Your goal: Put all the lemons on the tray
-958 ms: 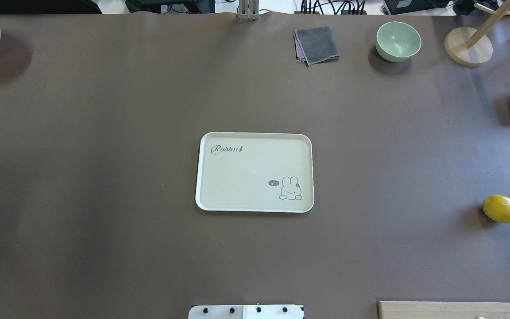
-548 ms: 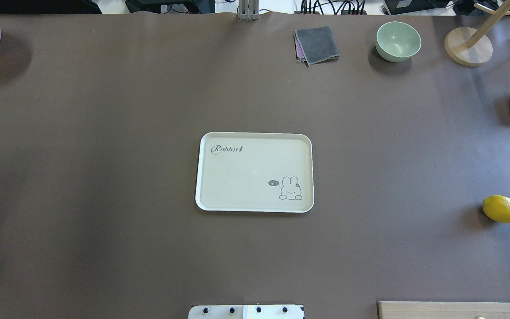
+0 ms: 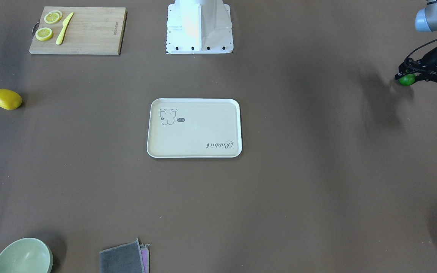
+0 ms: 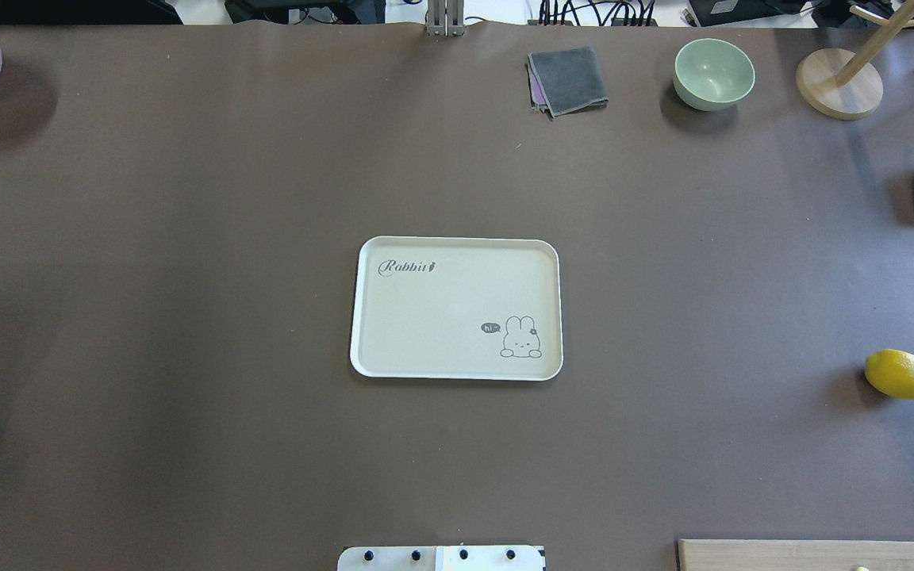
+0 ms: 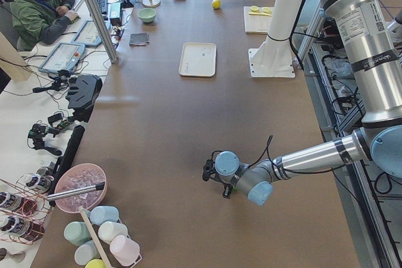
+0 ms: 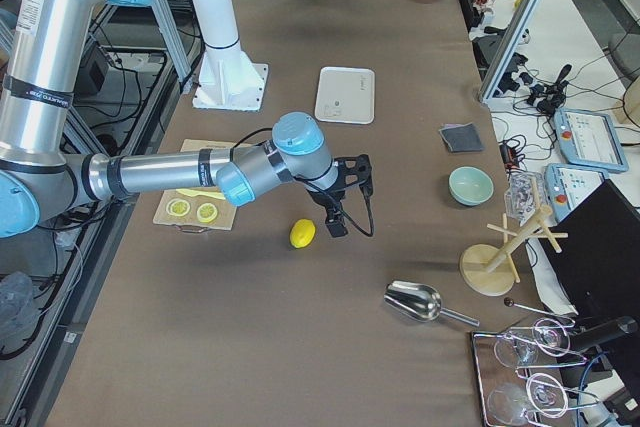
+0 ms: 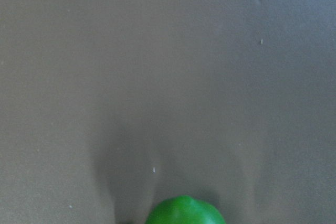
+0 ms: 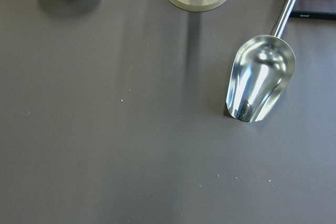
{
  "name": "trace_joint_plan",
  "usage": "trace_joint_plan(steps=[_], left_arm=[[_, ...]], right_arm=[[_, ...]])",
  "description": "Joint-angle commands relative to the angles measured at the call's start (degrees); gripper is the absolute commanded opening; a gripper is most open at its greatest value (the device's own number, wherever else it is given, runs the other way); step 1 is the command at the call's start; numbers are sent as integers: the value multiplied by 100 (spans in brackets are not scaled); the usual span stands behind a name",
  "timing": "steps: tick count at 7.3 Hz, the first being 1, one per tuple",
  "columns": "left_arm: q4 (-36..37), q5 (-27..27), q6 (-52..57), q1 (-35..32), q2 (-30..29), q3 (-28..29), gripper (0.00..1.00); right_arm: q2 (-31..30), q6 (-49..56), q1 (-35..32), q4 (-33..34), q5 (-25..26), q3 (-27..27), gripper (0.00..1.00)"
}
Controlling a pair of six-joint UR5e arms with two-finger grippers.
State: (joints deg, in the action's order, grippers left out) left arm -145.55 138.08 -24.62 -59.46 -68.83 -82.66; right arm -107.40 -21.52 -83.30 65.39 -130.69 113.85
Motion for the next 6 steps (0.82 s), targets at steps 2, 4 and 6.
trace_joint_plan(steps=[2, 4, 6], left_arm=[[-526, 96, -262, -4, 54, -100, 0], [-510, 412, -1171, -13, -95, -783, 0], [-501, 387, -1999, -13, -891, -988, 0]], right_arm=[[0, -10, -2, 0, 0, -38, 100], [-9, -19, -2, 9, -9, -47, 100], [-18, -2, -2, 0, -35, -65, 100]])
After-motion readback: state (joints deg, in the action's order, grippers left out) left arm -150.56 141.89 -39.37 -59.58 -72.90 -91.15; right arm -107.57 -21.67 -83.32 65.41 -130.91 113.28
